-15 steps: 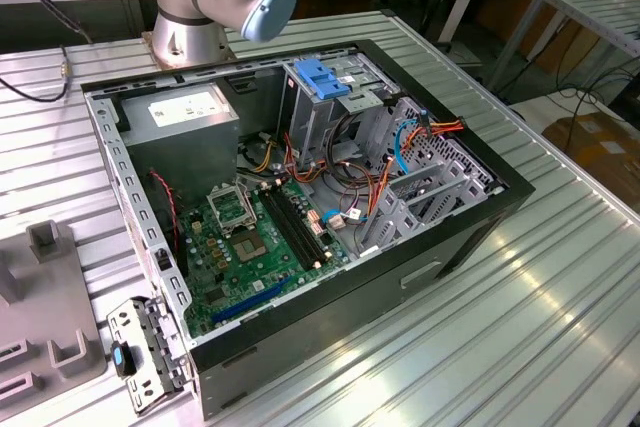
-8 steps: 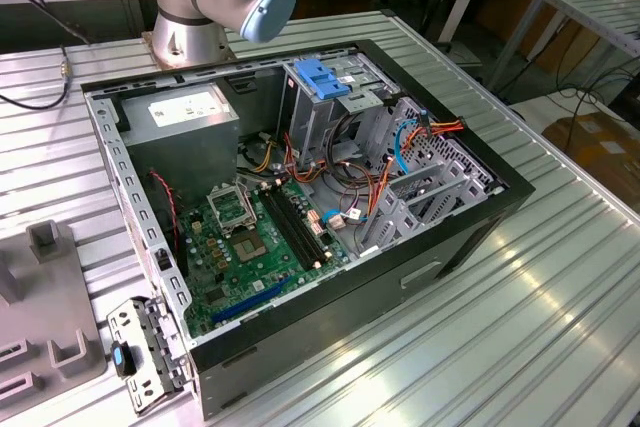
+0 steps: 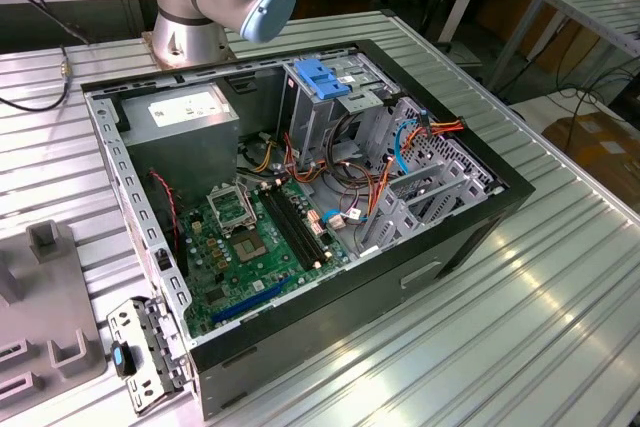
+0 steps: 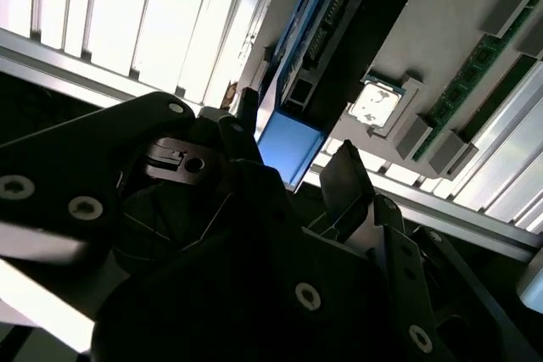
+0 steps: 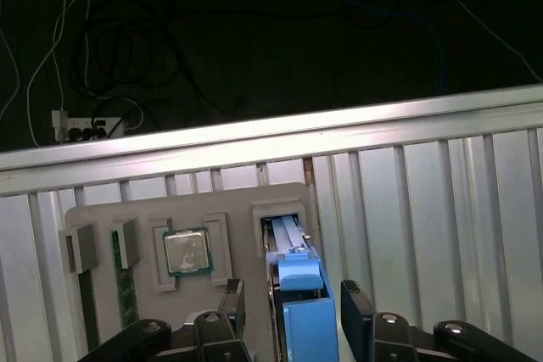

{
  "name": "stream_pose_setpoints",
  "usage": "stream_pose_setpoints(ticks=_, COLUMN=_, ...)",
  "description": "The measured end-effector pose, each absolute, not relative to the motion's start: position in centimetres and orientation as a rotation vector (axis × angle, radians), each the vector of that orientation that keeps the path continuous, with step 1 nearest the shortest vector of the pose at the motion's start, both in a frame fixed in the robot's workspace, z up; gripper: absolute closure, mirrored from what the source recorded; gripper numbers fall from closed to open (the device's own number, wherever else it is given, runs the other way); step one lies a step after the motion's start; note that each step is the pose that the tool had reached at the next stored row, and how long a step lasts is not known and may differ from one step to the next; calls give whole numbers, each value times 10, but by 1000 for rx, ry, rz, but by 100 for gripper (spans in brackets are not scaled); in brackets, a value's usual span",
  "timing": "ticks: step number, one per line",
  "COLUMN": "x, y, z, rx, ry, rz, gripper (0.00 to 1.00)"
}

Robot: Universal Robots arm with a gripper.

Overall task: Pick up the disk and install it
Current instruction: 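Pick up the disk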

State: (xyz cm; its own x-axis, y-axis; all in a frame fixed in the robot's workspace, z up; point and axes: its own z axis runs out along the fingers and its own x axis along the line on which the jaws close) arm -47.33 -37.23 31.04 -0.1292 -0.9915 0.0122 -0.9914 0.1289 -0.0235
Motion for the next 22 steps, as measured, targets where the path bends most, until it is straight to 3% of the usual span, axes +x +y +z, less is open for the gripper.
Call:
stream_pose_setpoints(ticks=12, x=-472, y=-372, z=308, rx=-2100, ry=2325, rz=-42, gripper=43)
stream_pose_setpoints(ticks=14, x=-472, y=-372, z=307, rx=-2100, ry=2325, rz=-42, gripper=51)
stream_pose_setpoints(ticks=22, x=-472, y=-372, z=301, rx=-2100, ry=2325, rz=-42, gripper=51)
